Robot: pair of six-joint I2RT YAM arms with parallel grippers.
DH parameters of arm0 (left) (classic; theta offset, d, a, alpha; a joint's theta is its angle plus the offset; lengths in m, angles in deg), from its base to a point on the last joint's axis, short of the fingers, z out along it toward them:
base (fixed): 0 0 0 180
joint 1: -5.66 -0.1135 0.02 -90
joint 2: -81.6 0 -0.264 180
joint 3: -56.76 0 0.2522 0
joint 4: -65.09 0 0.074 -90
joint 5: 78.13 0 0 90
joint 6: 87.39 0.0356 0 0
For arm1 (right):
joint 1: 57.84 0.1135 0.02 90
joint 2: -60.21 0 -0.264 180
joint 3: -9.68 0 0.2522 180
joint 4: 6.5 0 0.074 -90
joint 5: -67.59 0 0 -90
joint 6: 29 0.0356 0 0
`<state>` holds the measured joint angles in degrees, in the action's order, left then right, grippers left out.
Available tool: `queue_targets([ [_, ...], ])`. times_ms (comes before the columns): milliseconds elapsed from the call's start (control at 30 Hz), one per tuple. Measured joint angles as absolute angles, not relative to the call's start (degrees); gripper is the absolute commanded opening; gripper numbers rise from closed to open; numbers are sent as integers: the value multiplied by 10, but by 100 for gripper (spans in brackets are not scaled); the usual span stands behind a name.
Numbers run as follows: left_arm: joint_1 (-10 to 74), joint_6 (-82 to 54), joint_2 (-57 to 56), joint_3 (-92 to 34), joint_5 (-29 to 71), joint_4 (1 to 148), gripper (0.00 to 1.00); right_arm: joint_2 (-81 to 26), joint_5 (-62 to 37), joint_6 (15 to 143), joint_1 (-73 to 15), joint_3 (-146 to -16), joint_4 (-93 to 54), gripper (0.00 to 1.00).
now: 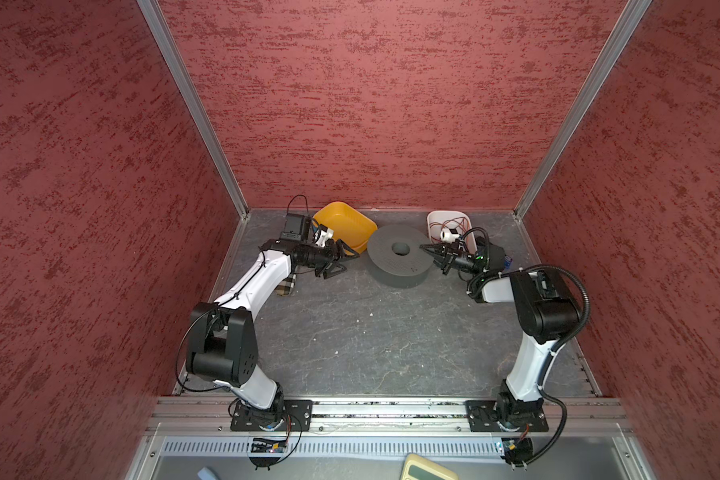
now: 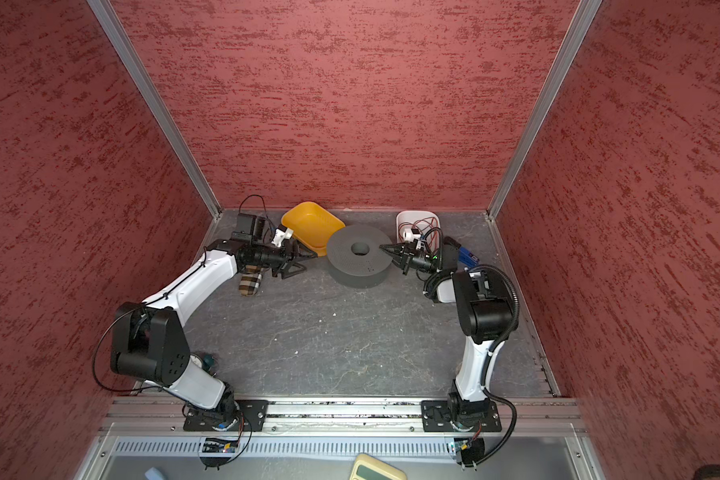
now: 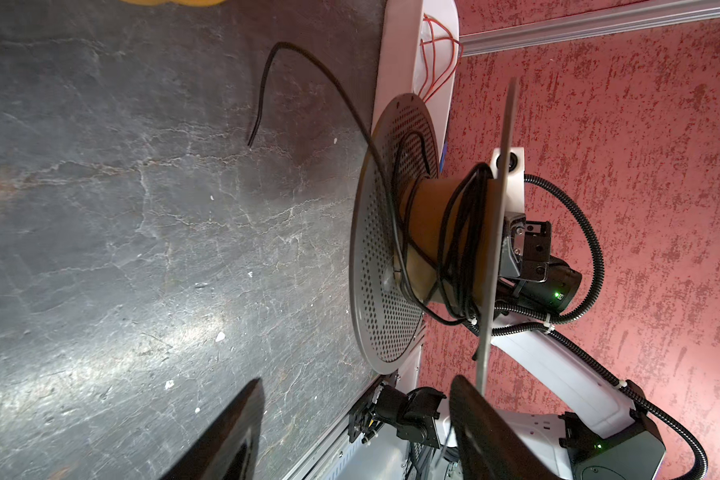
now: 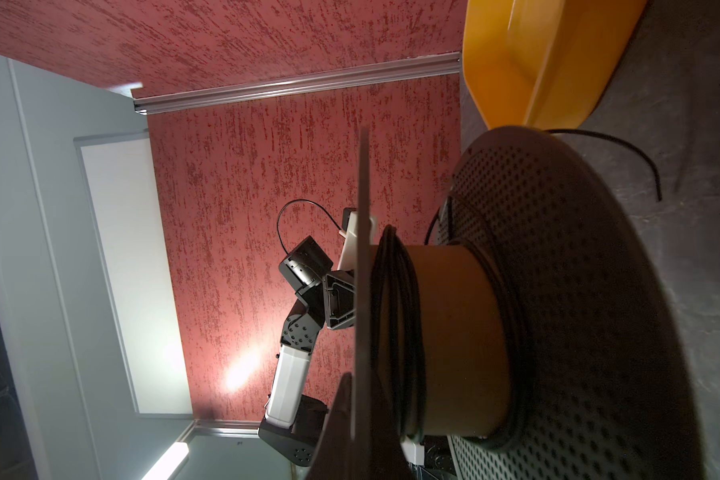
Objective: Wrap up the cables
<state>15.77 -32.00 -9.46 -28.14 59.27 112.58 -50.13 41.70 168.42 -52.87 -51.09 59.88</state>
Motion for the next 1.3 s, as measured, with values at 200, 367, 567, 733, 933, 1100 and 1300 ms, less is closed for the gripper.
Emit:
queue_targets([
  [200, 157, -321, -98, -281, 579, 1136, 68, -508, 417, 1663, -529, -482, 592, 0],
  [367, 157, -325, -116, -281, 565, 1140, 66, -522, 417, 1654, -529, -463, 593, 0],
  [567, 160, -341, -150, -280, 557, 1140, 63, -545, 413, 1651, -524, -444, 595, 0],
  [733, 179, -355, -188, -278, 537, 1147, 63, -547, 411, 1645, -523, -429, 597, 0],
  [933, 209, -379, -195, -256, 514, 1147, 62, -547, 409, 1621, -523, -409, 594, 0],
  [1100, 229, -402, -199, -244, 502, 1139, 62, -547, 406, 1581, -523, -402, 558, 0],
  [1300, 234, -418, -205, -243, 489, 1130, 61, -541, 398, 1520, -523, -402, 494, 0],
])
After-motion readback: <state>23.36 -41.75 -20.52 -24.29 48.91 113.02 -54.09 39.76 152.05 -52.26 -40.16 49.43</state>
